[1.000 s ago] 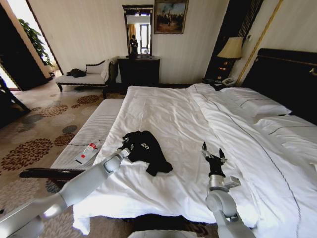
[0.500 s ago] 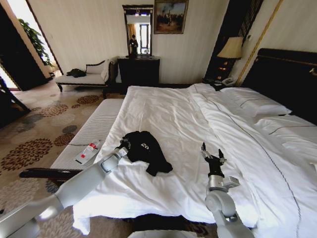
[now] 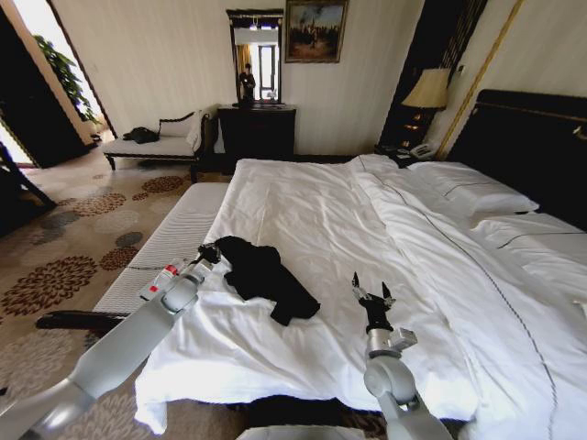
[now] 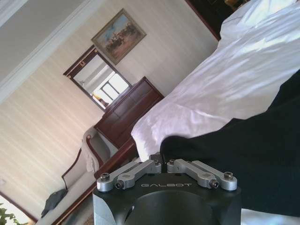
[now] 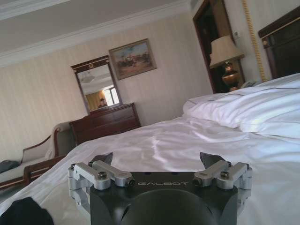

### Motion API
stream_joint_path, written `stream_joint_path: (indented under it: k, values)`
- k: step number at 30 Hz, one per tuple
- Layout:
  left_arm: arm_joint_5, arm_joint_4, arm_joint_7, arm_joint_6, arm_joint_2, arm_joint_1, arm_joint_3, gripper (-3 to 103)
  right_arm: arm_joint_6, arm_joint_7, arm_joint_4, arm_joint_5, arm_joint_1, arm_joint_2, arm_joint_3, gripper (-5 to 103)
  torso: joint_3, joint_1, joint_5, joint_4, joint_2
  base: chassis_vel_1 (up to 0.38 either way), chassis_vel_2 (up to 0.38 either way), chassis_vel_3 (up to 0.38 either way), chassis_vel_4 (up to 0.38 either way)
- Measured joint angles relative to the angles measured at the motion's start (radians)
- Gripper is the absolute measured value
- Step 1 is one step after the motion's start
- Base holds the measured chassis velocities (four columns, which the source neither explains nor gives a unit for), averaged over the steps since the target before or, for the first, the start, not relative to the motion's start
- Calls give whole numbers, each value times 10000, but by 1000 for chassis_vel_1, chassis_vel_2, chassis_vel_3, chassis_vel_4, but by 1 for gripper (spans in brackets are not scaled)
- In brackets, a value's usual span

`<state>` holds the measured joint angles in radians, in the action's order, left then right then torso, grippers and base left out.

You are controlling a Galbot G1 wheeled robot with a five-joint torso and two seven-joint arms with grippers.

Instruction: Fold the clothes on the bed.

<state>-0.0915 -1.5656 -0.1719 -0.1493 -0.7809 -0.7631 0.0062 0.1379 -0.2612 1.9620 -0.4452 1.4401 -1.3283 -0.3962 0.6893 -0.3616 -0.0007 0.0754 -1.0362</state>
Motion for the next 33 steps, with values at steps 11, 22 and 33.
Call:
stream_joint_path:
  k: [11,22,33]
  values:
    - [136,-878,-53,38,51,-1894,-768,0,-761,114,-523,3274,-556,734,1584,100,0,1,-1,1,0,0,0,0,0]
    - [92,-1030,-105,279,-147,-2229,-784,0,554,1057,-1840,7344,-2102,2610,2735,100,1,0,1,3,1,0,0,0,0]
    - [101,-691,-63,417,-255,-1958,-576,0,-296,78,-3134,8330,-3262,3045,4122,100,1,-1,2,3,1,0,0,0,0]
